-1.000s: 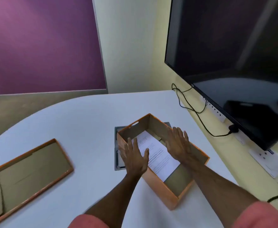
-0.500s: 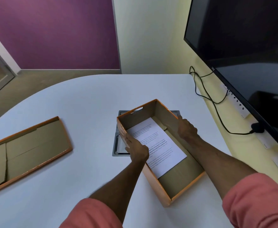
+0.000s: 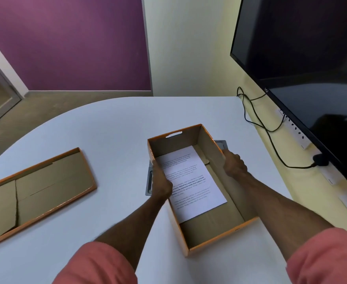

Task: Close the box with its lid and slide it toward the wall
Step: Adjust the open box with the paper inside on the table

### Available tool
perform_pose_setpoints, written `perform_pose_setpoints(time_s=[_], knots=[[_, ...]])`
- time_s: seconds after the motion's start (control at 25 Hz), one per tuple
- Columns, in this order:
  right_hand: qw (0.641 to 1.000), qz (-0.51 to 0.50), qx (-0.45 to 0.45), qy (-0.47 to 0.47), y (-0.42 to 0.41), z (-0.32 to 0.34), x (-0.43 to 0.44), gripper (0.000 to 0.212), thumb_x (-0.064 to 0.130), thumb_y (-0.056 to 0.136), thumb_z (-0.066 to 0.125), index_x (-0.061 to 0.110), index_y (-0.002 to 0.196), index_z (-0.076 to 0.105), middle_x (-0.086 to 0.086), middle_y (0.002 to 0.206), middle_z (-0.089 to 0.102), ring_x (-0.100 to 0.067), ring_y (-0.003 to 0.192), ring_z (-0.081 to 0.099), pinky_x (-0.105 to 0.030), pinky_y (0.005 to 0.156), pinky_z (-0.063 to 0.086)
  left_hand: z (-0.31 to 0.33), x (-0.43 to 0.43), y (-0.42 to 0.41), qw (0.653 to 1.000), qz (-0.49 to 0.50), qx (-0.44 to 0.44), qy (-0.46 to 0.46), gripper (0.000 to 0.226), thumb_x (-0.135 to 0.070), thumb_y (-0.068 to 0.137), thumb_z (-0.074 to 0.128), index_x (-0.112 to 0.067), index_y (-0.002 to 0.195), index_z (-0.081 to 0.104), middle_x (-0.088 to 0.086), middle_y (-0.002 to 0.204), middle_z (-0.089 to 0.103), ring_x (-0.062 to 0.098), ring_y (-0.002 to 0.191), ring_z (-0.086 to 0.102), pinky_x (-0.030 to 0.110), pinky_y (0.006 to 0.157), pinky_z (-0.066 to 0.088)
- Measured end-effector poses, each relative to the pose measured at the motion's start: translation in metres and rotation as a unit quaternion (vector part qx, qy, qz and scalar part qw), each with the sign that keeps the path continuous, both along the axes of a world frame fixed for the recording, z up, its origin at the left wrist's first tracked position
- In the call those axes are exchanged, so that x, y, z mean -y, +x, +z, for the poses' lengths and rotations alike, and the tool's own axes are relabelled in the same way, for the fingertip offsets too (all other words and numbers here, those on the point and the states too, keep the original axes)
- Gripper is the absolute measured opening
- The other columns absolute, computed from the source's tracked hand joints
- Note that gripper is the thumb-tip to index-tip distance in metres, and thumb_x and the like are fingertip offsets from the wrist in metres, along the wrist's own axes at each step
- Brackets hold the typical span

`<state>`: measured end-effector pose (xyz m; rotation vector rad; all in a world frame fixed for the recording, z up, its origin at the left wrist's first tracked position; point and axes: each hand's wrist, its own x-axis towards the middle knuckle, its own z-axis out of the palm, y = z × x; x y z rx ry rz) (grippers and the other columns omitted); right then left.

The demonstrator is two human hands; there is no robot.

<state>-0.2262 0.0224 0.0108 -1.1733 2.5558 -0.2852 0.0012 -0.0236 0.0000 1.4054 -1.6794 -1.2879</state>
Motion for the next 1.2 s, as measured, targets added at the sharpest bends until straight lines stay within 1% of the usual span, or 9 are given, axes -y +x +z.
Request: perform_pose_setpoints(time_s=[0.04, 0.16, 0.28, 0.4, 0.52, 0.68, 0.88, 1.04, 1.2], knots=[[1.0, -0.003, 0.007, -0.006, 0.008, 0.001, -0.003, 0.042, 0.002, 0.093, 0.043, 0.014, 0.133, 0.042, -0.022, 0.126, 0.052, -0.041, 0.115, 0.054, -0.044, 0.093, 0.047, 0.005, 0.001, 0.011, 1.0, -0.016, -0.019, -0.014, 0.044, -0.018, 0.098, 0.048, -0.013, 0.139, 0.032, 0.004, 0.13, 0.052, 0.026, 0.125, 0.052, 0.026, 0.097, 0.051], [1.0, -0.002, 0.013, -0.024, 0.041, 0.005, -0.017, 0.045, -0.001, 0.092, 0.045, 0.012, 0.135, 0.042, -0.023, 0.127, 0.053, -0.042, 0.117, 0.055, -0.043, 0.093, 0.048, 0.02, 0.002, 0.054, 0.994, -0.093, -0.026, -0.046, 0.08, -0.051, 0.074, 0.058, -0.011, 0.139, 0.032, 0.005, 0.135, 0.051, 0.022, 0.122, 0.053, 0.042, 0.105, 0.044], [0.998, -0.018, 0.046, -0.04, 0.082, 0.003, -0.033, 0.047, -0.003, 0.09, 0.044, 0.012, 0.134, 0.044, -0.022, 0.127, 0.056, -0.041, 0.116, 0.056, -0.042, 0.094, 0.051, 0.024, 0.005, 0.095, 0.992, -0.114, -0.017, -0.041, 0.087, -0.064, 0.06, 0.055, -0.019, 0.133, 0.037, -0.004, 0.13, 0.053, 0.016, 0.114, 0.054, 0.035, 0.097, 0.044], [0.996, -0.051, 0.062, -0.037, 0.126, -0.001, -0.047, 0.047, -0.003, 0.091, 0.044, 0.012, 0.135, 0.044, -0.023, 0.126, 0.055, -0.04, 0.115, 0.057, -0.041, 0.093, 0.051, 0.024, 0.008, 0.132, 0.992, -0.126, 0.002, -0.015, 0.071, -0.057, 0.068, 0.063, -0.028, 0.128, 0.037, -0.002, 0.131, 0.055, 0.018, 0.113, 0.055, 0.036, 0.095, 0.045], [0.994, -0.071, 0.068, -0.043, 0.171, -0.003, -0.065, 0.046, -0.003, 0.091, 0.049, 0.008, 0.136, 0.043, -0.023, 0.127, 0.055, -0.039, 0.115, 0.058, -0.042, 0.093, 0.052, 0.017, 0.007, 0.172, 0.988, -0.156, 0.011, -0.003, 0.079, -0.048, 0.073, 0.062, -0.025, 0.141, 0.028, -0.003, 0.135, 0.05, 0.016, 0.113, 0.05, 0.037, 0.098, 0.041], [0.992, -0.097, 0.071, -0.033, 0.225, -0.006, -0.089, 0.051, -0.002, 0.091, 0.05, 0.009, 0.14, 0.04, -0.024, 0.132, 0.052, -0.04, 0.119, 0.056, -0.042, 0.095, 0.049, 0.012, -0.008, 0.223, 0.983, -0.184, 0.008, 0.01, 0.083, -0.051, 0.074, 0.059, -0.023, 0.145, 0.025, -0.012, 0.127, 0.044, 0.01, 0.109, 0.046, 0.032, 0.093, 0.04], [0.992, -0.107, 0.072, -0.018, 0.277, -0.017, -0.111, 0.048, -0.001, 0.091, 0.051, 0.008, 0.137, 0.041, -0.023, 0.129, 0.054, -0.039, 0.115, 0.058, -0.041, 0.092, 0.051, 0.003, -0.025, 0.271, 0.982, -0.183, 0.018, 0.033, 0.083, -0.053, 0.074, 0.053, -0.019, 0.144, 0.026, 0.005, 0.143, 0.048, 0.027, 0.127, 0.05, 0.031, 0.092, 0.037], [0.99, -0.12, 0.073, -0.013, 0.297, -0.027, -0.126, 0.05, 0.002, 0.092, 0.054, 0.008, 0.139, 0.041, -0.022, 0.13, 0.055, -0.038, 0.115, 0.059, -0.039, 0.09, 0.052, -0.002, -0.04, 0.289, 0.983, -0.181, 0.021, 0.039, 0.083, -0.046, 0.073, 0.054, -0.015, 0.145, 0.025, 0.009, 0.143, 0.048, 0.024, 0.125, 0.049, 0.03, 0.092, 0.035], [0.99, -0.122, 0.068, -0.005, 0.302, -0.03, -0.135, 0.048, 0.002, 0.092, 0.053, 0.009, 0.138, 0.041, -0.022, 0.127, 0.056, -0.039, 0.111, 0.06, -0.039, 0.087, 0.052, -0.012, -0.049, 0.296, 0.982, -0.178, 0.029, 0.053, 0.079, -0.046, 0.077, 0.056, -0.017, 0.144, 0.026, 0.007, 0.141, 0.049, 0.03, 0.128, 0.049, 0.04, 0.101, 0.041]])
